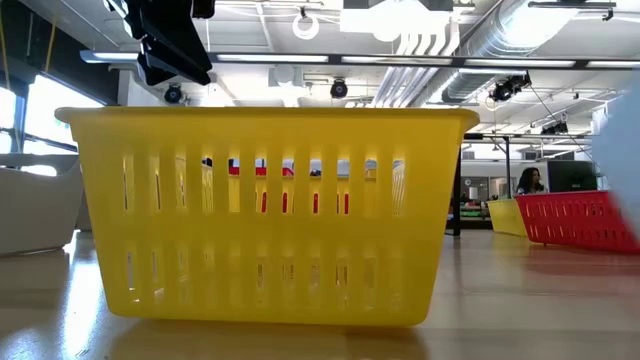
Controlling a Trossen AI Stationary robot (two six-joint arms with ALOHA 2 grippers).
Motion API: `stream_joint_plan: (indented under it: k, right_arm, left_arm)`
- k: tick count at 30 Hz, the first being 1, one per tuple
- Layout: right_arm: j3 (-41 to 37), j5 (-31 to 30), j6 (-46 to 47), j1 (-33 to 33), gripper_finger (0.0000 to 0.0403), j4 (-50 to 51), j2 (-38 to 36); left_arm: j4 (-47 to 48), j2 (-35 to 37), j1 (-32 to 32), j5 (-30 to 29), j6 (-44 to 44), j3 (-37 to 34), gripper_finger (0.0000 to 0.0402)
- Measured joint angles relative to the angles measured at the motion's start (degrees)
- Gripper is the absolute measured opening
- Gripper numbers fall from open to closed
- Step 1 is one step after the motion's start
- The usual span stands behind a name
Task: Stack baskets on shelf by color
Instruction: Put the bottom right gray bin on the shelf
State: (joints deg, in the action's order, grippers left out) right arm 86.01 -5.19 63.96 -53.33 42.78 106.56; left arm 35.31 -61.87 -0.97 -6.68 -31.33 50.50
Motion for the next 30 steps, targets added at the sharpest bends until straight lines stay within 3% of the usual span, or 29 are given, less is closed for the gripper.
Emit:
stream_joint_plan:
  k: [11, 22, 30]
  right_arm:
    - [5.72, -2.77, -13.0, 9.11, 0.0, 4.39, 0.0]
    - [12.99, -6.16, -23.91, 20.16, 0.0, 10.39, 0.0]
    - [16.9, -10.9, -35.49, 29.4, 0.0, 12.39, 0.0]
  left_arm:
    - [0.0, 0.0, -0.02, 0.02, 0.42, 0.0, 0.0097]
    - [0.0, 0.0, 0.0, -0.27, 7.8, 0.0, 0.0097]
    - [0.02, 0.0, 0.0, -3.68, 12.18, 0.0, 0.0097]
